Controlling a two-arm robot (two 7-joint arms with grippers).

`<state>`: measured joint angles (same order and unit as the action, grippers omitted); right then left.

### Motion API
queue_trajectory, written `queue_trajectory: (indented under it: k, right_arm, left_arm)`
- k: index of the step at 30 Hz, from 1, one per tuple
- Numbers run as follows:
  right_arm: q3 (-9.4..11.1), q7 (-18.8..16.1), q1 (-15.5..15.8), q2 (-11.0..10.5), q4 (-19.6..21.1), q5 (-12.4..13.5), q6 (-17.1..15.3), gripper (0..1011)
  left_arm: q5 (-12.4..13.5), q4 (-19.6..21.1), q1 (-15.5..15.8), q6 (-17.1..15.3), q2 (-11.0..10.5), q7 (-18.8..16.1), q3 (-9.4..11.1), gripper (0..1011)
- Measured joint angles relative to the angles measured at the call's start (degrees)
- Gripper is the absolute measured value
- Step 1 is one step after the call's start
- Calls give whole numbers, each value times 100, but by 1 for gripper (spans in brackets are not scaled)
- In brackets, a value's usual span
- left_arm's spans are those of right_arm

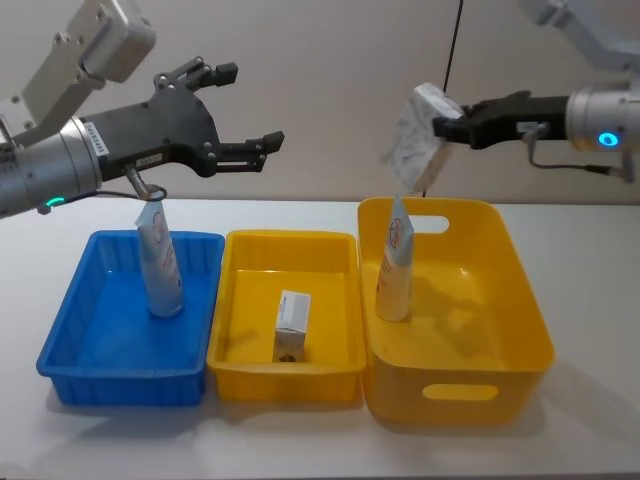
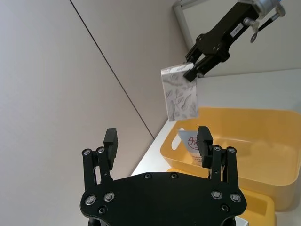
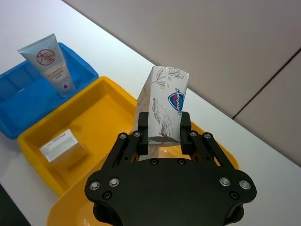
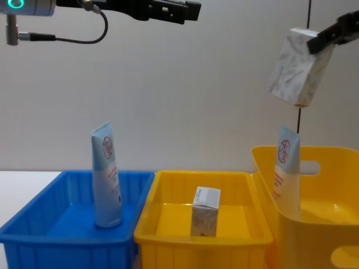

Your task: Bimanual collaborative sorting of washing and personal care products

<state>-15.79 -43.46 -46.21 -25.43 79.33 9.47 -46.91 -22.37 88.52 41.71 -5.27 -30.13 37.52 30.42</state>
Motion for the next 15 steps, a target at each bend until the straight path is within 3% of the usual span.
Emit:
queue_trajectory:
  k: [6, 15]
  right_arm:
    - [218, 177, 254, -207, 472, 4, -163, 329]
    - [485, 632, 732, -351, 1177, -109, -489, 329]
  left_arm:
    - [0, 0, 0, 0, 0, 0, 0, 1001]
    - [0, 0, 0, 0, 0, 0, 0, 1001]
